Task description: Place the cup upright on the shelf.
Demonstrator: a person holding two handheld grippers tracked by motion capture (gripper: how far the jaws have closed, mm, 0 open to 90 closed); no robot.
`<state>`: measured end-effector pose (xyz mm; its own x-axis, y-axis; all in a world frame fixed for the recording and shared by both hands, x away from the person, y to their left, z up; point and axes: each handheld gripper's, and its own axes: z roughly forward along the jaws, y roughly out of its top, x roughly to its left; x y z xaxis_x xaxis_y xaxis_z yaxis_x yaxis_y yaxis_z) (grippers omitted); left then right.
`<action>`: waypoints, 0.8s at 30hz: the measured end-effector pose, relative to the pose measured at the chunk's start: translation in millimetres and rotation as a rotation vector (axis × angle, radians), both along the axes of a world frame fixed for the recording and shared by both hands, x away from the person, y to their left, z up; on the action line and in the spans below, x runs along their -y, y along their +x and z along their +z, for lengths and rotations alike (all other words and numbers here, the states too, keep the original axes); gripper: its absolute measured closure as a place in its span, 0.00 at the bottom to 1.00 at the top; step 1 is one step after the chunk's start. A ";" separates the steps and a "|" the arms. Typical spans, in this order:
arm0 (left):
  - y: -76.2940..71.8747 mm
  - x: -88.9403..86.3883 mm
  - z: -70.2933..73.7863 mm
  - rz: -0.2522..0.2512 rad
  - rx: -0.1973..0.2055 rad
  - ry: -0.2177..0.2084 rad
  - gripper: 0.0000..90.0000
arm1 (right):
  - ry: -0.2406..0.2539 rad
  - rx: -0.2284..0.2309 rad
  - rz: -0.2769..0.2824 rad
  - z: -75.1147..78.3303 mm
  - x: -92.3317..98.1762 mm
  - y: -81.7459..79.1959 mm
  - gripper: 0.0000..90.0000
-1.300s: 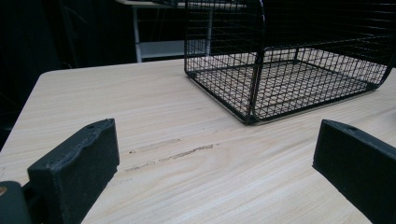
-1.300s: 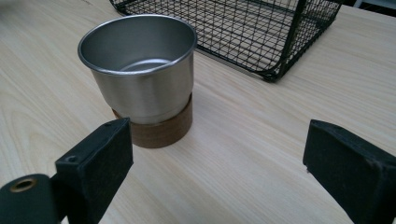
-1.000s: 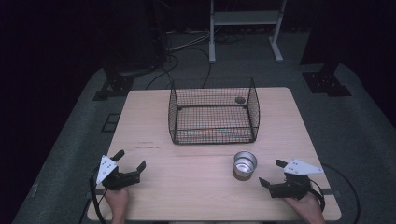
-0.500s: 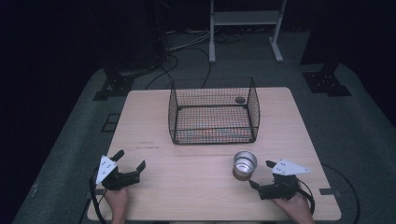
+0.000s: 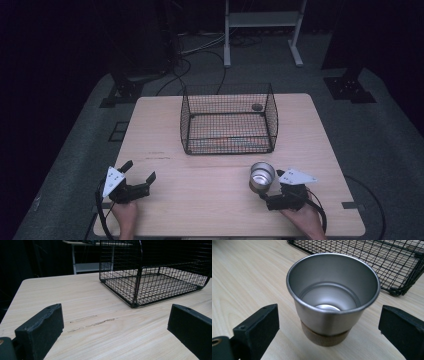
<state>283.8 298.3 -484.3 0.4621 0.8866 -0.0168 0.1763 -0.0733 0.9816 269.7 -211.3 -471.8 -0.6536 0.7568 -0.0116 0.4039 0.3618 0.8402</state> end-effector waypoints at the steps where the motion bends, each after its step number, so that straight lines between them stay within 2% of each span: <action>1: -0.1 0.0 0.0 0.000 0.000 0.001 0.00 | -0.007 -0.002 -0.004 -0.2 -1.6 1.1 0.03; 11: 0.0 0.1 0.0 0.000 0.003 -0.004 0.00 | -0.008 0.001 -0.025 -0.8 -11.1 12.8 0.03; 18: -0.1 0.2 0.0 -0.002 0.003 -0.003 0.00 | 0.015 -0.005 -0.029 1.3 -15.9 17.0 0.06; 22: -0.1 0.1 0.0 -0.001 0.003 -0.004 0.00 | 0.023 -0.004 -0.029 1.2 -16.5 18.9 0.15; 24: -0.2 0.2 0.1 -0.003 0.005 -0.003 0.00 | 0.033 -0.008 -0.030 1.4 -16.4 18.8 0.15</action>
